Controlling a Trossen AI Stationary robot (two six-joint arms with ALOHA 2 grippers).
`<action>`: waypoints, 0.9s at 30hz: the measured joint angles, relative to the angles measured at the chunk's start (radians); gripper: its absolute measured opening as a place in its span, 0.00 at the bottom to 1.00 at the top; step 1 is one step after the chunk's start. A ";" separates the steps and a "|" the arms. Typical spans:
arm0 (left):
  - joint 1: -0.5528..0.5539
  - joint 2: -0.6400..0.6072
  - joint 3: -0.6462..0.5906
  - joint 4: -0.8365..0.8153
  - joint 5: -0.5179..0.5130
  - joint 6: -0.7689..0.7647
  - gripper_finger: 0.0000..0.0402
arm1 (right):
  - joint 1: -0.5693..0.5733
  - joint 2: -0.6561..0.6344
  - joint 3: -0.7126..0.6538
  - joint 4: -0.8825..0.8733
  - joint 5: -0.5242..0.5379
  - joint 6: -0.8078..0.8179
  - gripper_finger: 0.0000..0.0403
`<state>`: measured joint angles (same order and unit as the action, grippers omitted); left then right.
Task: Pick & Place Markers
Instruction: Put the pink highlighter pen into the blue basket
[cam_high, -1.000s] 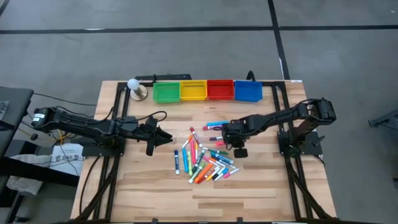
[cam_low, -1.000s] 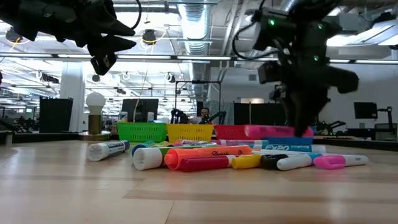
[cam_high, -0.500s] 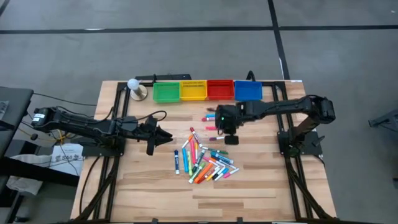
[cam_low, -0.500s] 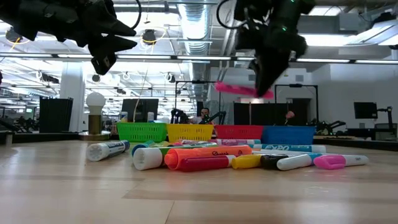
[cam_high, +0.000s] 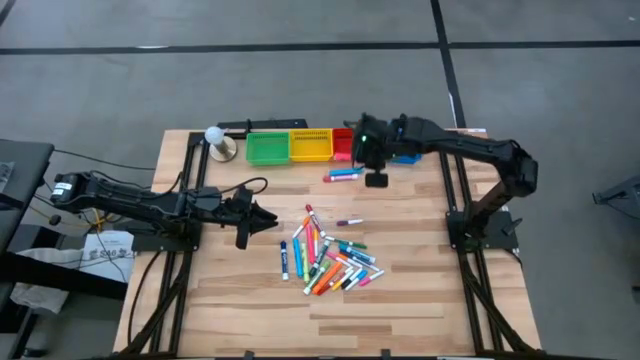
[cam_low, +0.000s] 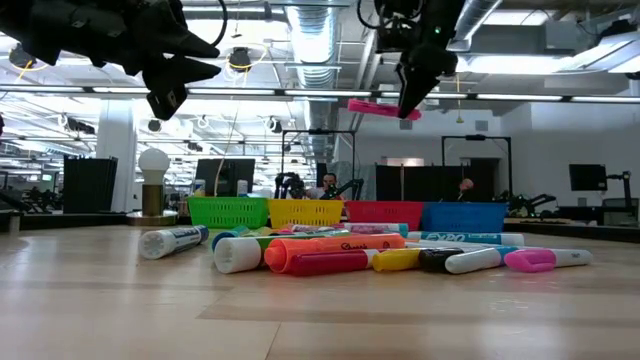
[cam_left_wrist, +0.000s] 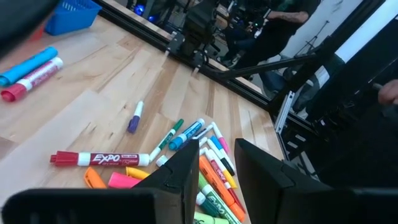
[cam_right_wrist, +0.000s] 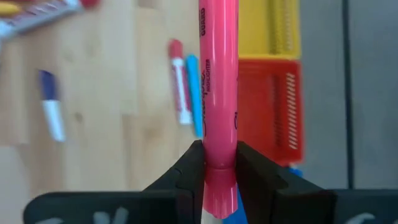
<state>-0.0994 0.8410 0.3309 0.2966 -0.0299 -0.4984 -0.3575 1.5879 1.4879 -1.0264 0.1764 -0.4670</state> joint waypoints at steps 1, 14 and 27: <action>0.000 0.000 0.000 0.000 -0.007 0.000 0.25 | -0.021 0.000 0.003 -0.001 0.007 -0.012 0.16; 0.000 0.000 0.000 0.002 -0.045 0.000 0.25 | -0.340 0.003 0.003 -0.051 0.006 -0.091 0.16; 0.000 0.000 0.000 0.002 -0.060 -0.004 0.25 | -0.523 0.003 -0.126 0.031 -0.114 -0.065 0.16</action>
<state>-0.0994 0.8407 0.3309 0.2981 -0.0896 -0.5019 -0.8808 1.5913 1.3619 -0.9949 0.0620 -0.5320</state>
